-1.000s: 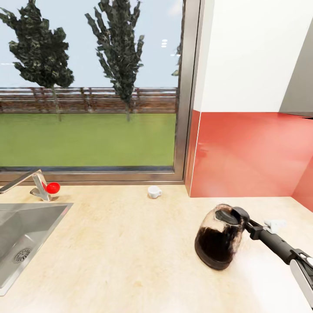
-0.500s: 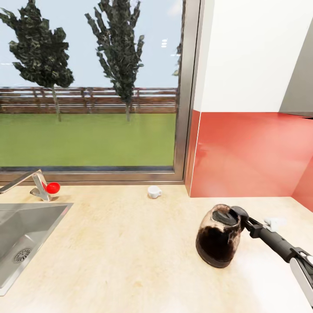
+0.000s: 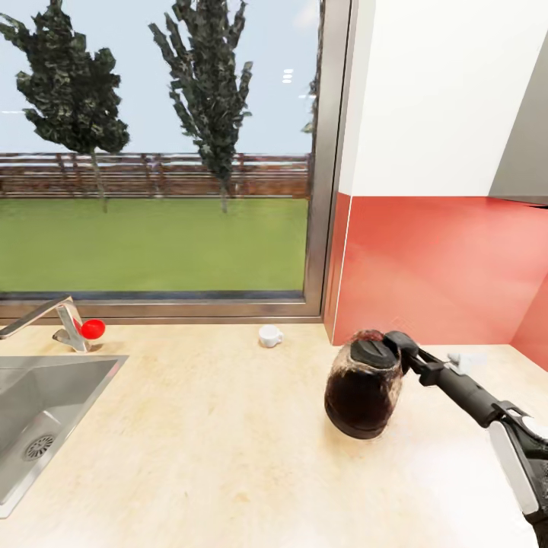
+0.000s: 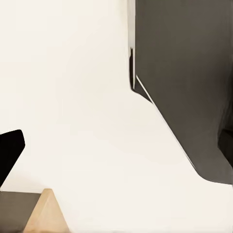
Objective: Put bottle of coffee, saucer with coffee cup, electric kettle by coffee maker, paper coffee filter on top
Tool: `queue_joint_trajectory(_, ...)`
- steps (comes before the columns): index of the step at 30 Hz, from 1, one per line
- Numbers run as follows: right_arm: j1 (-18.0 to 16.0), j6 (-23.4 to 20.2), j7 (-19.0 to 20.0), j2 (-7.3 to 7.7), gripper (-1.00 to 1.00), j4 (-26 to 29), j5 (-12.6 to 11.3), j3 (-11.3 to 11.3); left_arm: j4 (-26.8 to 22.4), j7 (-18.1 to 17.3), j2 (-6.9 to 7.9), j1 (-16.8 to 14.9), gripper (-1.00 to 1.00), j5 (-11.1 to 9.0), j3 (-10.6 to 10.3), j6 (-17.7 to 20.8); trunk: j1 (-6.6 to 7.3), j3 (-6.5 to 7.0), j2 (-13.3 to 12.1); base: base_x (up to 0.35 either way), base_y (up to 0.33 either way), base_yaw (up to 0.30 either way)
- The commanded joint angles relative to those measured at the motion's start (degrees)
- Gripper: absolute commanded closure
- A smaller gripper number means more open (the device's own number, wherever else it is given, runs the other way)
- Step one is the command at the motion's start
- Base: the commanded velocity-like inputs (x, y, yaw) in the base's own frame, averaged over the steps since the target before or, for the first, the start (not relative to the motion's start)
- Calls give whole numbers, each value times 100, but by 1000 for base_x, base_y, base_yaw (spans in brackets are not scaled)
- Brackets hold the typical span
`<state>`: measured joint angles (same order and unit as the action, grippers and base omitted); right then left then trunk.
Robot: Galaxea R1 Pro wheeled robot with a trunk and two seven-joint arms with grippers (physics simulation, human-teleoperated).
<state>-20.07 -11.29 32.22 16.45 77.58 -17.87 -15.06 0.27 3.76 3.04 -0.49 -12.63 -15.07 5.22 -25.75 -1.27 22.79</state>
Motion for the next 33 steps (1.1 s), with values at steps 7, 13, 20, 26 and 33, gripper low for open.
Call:
queue_joint_trajectory(7,-31,-769,-808,-266,100,753,-60,647,75,5,12,4,-100,-51,-49,9,-3,-13,13,0,0,0)
queue_joint_trajectory(13,-105,-811,-1327,-602,100,825,-94,999,78,38,4,5,-100,-41,-57,6,-3,-13,13,0,0,0)
queue_joint_trajectory(20,-111,-807,-1360,-987,100,810,-87,1044,63,49,1,5,-100,-38,-66,8,-3,-13,13,0,0,0)
queue_joint_trajectory(26,-111,-790,-1326,-978,100,882,-103,982,29,55,-3,-4,-100,-32,-59,5,-3,-13,13,0,0,0)
queue_joint_trajectory(33,-111,-787,-1324,-983,100,878,-102,1004,9,64,-12,-16,-100,-24,-66,5,-3,-13,13,-54,20,0)
